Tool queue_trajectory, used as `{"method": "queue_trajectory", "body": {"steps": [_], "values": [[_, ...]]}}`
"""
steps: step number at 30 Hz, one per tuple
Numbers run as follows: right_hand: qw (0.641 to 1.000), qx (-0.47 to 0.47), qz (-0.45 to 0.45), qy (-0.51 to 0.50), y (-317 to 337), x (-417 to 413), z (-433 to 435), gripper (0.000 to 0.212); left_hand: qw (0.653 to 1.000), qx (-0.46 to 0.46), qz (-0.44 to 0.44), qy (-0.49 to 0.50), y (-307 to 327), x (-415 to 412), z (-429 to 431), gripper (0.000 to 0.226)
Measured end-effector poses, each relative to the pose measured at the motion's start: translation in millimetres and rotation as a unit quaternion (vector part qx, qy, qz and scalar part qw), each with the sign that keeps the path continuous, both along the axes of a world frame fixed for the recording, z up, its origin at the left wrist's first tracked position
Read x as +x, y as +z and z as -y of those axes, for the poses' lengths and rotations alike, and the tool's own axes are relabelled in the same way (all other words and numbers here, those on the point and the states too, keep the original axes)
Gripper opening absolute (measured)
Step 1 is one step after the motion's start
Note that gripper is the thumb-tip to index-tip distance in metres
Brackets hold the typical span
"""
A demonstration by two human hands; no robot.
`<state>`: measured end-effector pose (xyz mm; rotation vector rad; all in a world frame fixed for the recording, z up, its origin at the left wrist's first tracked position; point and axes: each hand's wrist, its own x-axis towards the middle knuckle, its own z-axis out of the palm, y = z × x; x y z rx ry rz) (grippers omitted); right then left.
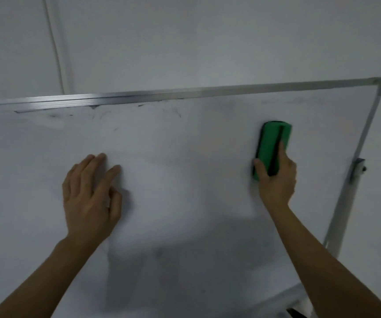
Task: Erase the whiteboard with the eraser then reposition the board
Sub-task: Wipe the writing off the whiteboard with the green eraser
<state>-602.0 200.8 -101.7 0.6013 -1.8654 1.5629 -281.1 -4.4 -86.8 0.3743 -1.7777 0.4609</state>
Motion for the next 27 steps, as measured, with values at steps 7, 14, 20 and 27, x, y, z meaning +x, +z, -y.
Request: {"method": "queue_trajectory", "body": {"steps": [7,14,20,27], "values": [[0.992,0.081,-0.029,0.087,-41.5,11.8,-3.5,0.077,0.998,0.053,0.002,0.017,-2.7,-44.6,-50.4,0.038],[0.857,0.116,0.163,0.475,-61.3,40.7,-58.9,0.073,0.901,0.356,0.090,-0.231,21.1,-102.7,-111.4,0.030],[0.774,0.064,0.268,0.570,-21.7,39.2,-78.5,0.055,0.748,0.553,0.088,-0.357,47.3,-132.2,-137.7,0.020],[0.733,0.013,0.320,0.600,-18.2,47.1,-63.4,0.048,0.733,0.581,0.102,-0.338,62.3,-134.8,-140.4,0.018]]}}
